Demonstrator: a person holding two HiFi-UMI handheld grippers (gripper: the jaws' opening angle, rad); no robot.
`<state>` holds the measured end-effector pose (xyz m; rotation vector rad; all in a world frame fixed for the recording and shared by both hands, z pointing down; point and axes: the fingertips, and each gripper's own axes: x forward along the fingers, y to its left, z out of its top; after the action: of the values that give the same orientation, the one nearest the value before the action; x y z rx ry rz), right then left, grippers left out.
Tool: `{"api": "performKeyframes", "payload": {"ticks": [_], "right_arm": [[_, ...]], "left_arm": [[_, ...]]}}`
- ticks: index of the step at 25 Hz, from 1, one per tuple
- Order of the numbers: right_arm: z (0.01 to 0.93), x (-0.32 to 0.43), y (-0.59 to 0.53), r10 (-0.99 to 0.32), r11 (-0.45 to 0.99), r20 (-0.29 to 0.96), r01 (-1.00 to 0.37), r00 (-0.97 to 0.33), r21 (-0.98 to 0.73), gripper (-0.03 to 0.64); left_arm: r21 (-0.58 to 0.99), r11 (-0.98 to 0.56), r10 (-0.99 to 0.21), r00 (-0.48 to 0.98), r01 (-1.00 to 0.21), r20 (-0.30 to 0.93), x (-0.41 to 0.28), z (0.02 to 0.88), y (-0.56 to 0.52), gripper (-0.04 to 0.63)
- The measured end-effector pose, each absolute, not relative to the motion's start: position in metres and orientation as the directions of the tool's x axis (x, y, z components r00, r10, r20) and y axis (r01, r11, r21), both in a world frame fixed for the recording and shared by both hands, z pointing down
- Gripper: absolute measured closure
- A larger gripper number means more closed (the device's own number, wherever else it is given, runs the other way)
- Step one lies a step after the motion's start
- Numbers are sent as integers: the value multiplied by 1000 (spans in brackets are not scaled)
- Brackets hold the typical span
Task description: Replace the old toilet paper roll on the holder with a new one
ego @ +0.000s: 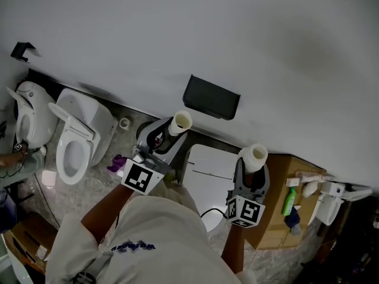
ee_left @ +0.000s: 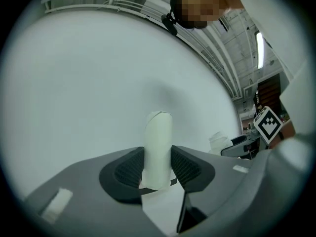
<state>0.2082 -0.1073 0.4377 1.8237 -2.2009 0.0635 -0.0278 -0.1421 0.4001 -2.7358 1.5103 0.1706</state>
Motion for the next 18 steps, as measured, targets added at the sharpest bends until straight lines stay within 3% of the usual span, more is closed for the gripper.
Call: {"api": "performKeyframes", "payload": {"ticks": [18], "right_arm": [[452,219,-134,-949,214,290,-924,-121,318,334]], "left_arm": [[54,-483,-872,474,-874,-124,-48,388,-150,420]]}}
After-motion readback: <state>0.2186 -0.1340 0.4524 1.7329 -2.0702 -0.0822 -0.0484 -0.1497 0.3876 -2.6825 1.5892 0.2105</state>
